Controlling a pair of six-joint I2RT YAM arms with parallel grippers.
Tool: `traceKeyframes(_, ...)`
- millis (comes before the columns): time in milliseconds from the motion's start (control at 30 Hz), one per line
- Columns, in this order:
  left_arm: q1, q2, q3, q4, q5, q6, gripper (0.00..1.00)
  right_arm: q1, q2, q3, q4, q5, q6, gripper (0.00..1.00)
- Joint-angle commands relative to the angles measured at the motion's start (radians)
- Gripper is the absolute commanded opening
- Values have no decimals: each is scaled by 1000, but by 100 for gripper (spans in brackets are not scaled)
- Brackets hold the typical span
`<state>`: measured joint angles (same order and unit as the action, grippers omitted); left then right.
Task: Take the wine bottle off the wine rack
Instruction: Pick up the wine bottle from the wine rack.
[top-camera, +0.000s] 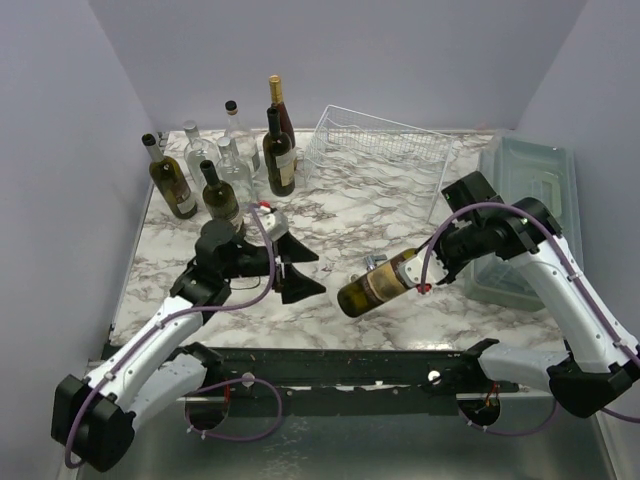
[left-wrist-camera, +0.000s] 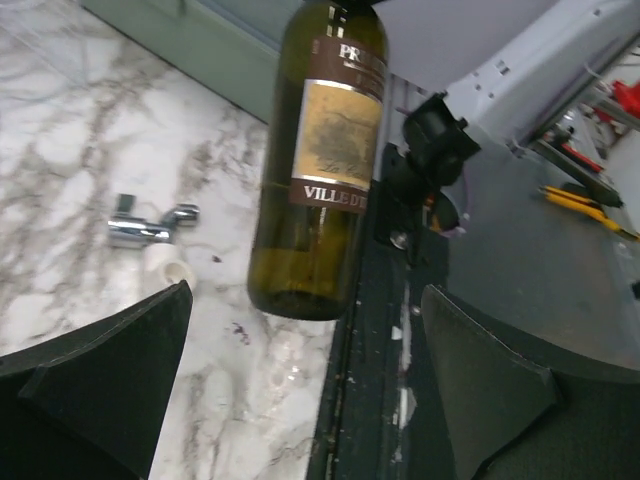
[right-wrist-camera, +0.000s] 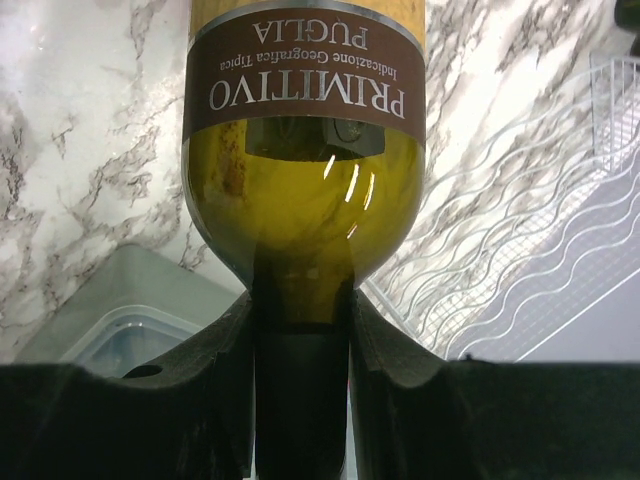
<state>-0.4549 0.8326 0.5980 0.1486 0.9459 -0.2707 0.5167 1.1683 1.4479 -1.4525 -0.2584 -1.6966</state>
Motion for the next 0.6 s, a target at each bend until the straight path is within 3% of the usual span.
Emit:
traceKeyframes(0,-111,100,33,49,21,-43,99,21,-30,-22,32,-89,-99,0)
traceKeyframes(333,-229,418,168,284,70,-217,99,59,-25,-55,32,-154,-135,0)
traceKeyframes(567,-326,630,292,335,97,-252,99,72,-21,-51,33,-193,-128,0)
